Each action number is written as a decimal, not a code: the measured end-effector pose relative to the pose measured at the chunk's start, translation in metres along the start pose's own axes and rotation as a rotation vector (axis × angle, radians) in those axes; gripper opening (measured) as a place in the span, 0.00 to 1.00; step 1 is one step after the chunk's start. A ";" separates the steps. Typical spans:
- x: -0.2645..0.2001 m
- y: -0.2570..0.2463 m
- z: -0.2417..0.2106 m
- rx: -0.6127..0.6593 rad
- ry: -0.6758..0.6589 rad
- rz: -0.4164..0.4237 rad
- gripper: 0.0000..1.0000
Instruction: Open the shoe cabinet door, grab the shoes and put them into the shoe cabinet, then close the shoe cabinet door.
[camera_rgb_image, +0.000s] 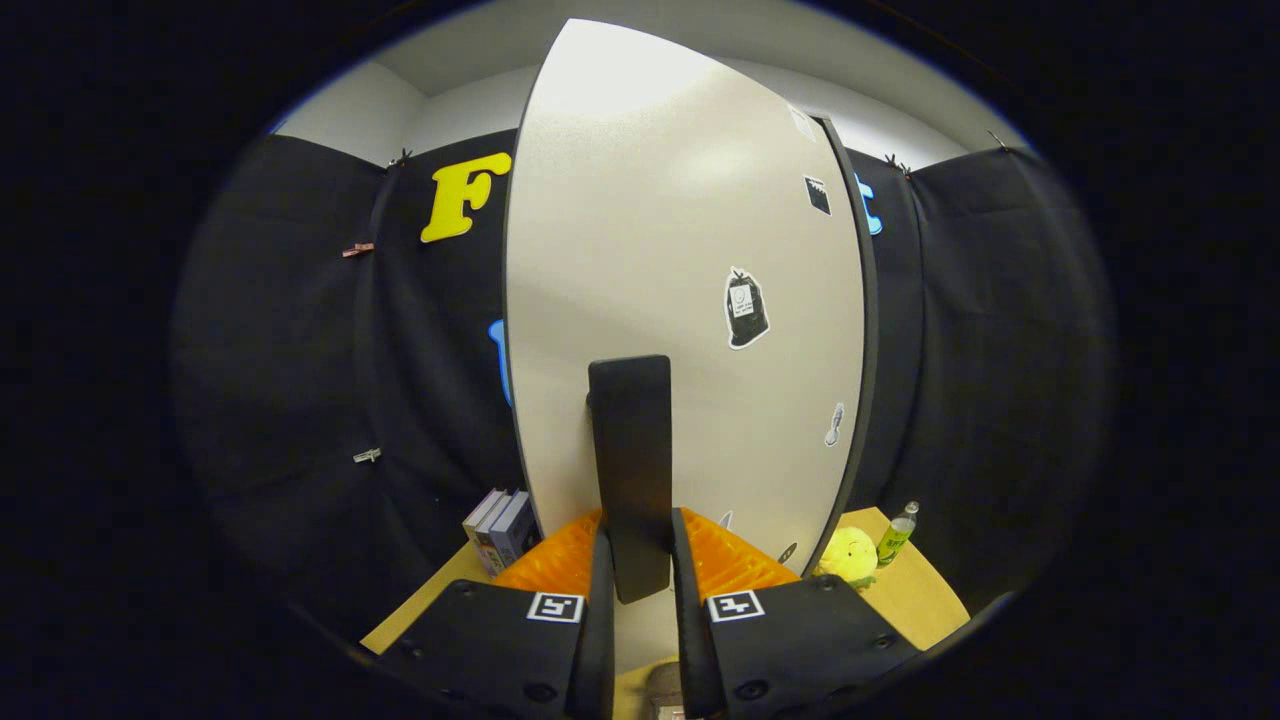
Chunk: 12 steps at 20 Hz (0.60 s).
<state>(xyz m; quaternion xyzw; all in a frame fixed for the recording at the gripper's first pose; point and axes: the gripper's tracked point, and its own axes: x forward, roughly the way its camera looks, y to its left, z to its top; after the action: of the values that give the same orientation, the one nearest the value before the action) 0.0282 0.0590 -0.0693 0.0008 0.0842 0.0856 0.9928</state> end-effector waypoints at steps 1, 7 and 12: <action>-0.006 -0.006 0.000 0.003 0.002 0.006 0.30; -0.041 -0.050 0.000 0.006 0.011 0.002 0.30; -0.063 -0.090 -0.002 -0.001 0.013 -0.016 0.30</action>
<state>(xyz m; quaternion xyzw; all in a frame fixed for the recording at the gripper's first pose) -0.0182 -0.0402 -0.0622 -0.0008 0.0906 0.0775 0.9929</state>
